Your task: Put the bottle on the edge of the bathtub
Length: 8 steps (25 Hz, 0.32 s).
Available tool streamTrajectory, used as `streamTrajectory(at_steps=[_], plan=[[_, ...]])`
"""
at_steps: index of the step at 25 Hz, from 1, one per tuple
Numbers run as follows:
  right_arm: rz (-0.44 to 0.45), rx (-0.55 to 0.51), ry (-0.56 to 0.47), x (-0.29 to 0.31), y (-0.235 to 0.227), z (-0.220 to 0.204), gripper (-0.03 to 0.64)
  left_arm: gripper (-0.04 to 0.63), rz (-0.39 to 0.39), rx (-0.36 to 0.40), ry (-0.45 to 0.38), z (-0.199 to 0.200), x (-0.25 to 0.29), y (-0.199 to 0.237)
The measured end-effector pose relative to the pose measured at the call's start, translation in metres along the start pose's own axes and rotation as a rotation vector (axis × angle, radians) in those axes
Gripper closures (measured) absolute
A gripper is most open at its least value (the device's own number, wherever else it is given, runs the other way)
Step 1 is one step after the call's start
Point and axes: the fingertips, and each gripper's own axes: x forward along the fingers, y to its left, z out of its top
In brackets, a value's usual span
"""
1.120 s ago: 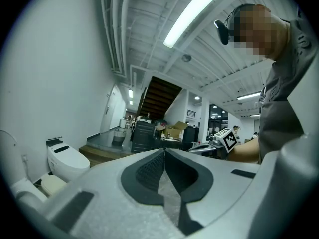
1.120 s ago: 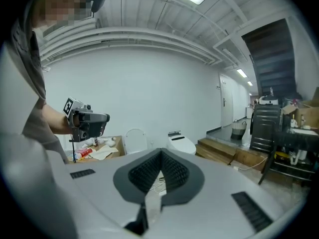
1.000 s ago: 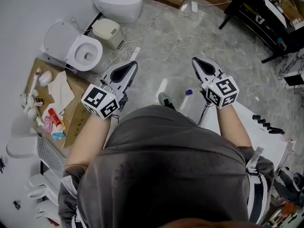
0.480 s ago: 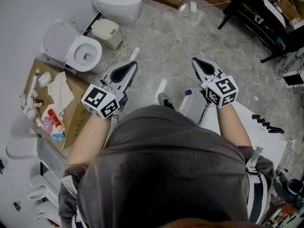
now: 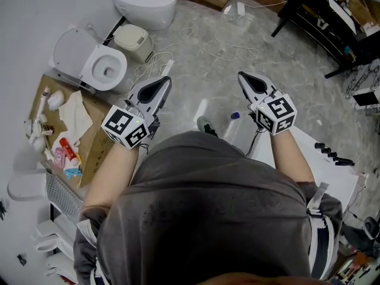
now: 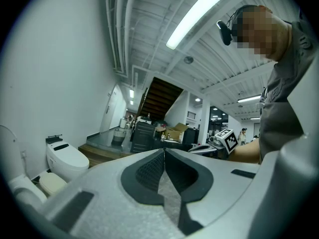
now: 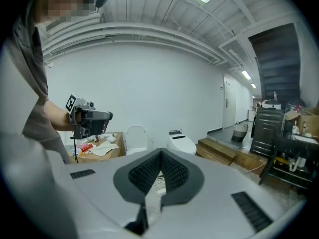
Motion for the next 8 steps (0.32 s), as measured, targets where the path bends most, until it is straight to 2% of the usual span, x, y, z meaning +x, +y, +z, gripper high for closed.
streamTrajectory(at_steps=[8], plan=[[0.002, -0.01, 0.008, 0.0073, 0.0036, 0.0025, 0.626, 0.584, 0.004, -0.006, -0.003, 0.0014, -0.0051, 0.0083]])
